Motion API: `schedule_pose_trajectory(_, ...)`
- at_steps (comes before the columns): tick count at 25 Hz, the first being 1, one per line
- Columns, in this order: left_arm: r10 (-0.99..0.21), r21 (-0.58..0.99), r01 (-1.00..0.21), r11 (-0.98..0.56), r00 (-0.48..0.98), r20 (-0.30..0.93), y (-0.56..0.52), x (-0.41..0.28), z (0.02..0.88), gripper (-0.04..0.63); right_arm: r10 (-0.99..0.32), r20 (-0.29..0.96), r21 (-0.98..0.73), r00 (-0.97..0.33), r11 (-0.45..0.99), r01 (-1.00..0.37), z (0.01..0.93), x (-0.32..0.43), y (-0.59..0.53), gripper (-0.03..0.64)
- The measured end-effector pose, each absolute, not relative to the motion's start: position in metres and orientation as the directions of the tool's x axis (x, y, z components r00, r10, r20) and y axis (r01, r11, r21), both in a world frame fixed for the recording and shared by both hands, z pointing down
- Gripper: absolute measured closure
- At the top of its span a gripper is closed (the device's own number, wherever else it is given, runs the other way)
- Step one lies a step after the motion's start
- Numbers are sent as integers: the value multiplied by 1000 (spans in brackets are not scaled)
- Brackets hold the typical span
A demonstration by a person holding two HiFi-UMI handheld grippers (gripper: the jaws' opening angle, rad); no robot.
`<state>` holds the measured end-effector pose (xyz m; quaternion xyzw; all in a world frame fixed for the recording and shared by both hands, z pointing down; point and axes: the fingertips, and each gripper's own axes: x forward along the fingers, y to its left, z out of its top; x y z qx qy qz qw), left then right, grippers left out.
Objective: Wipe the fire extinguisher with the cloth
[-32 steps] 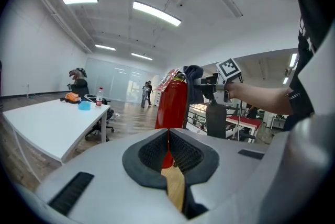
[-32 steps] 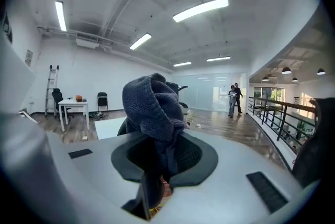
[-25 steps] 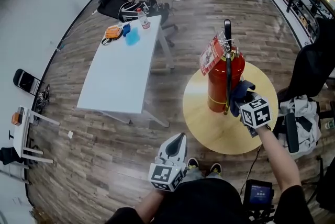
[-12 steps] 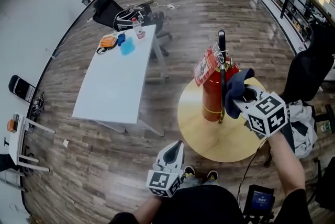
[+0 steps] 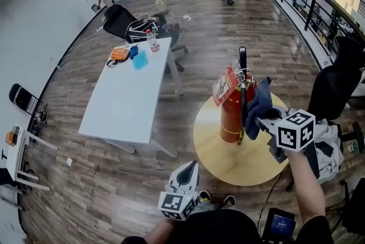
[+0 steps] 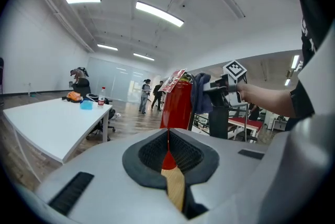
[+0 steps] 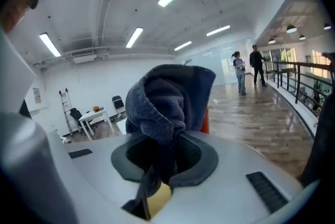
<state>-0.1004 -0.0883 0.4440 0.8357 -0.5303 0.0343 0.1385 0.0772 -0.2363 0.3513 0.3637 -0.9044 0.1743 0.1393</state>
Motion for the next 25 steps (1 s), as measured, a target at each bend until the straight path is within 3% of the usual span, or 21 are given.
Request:
schedule_pose_trajectory(5, -876, 202, -896, -395, 433, 213, -86, -101, 447, 572, -518, 668, -152, -534, 608, -780, 501, 89, -242, 545)
schedule_pose_trajectory(8, -878, 202, -899, -389, 428, 216, -85, -104, 447, 572, -479, 736, -154, -479, 571, -806, 551, 98, -251, 545)
schedule_pose_trajectory(11, -881, 205, -902, -380, 421, 216, -85, -108, 448, 572, -476, 750, -86, -458, 617, -782, 546, 98, -249, 545)
schedule_pose_trajectory(14, -879, 207, -900, -383, 425, 217, -87, -107, 449, 572, -512, 693, -14, -508, 695, -719, 488, 84, -240, 546)
schedule_pose_trajectory(19, -872, 210, -889, -406, 446, 203, -89, -99, 446, 572, -602, 431, 6, -672, 747, -665, 325, 58, -227, 546)
schedule_pose_trajectory(22, -868, 209, -884, -417, 456, 196, -90, -93, 446, 572, -576, 308, -63, -758, 782, -620, 260, 47, -222, 545)
schedule_pose_trajectory(25, -868, 210, -884, -417, 456, 198, -89, -92, 449, 572, -568, 361, -9, -739, 791, -612, 263, 33, -228, 546)
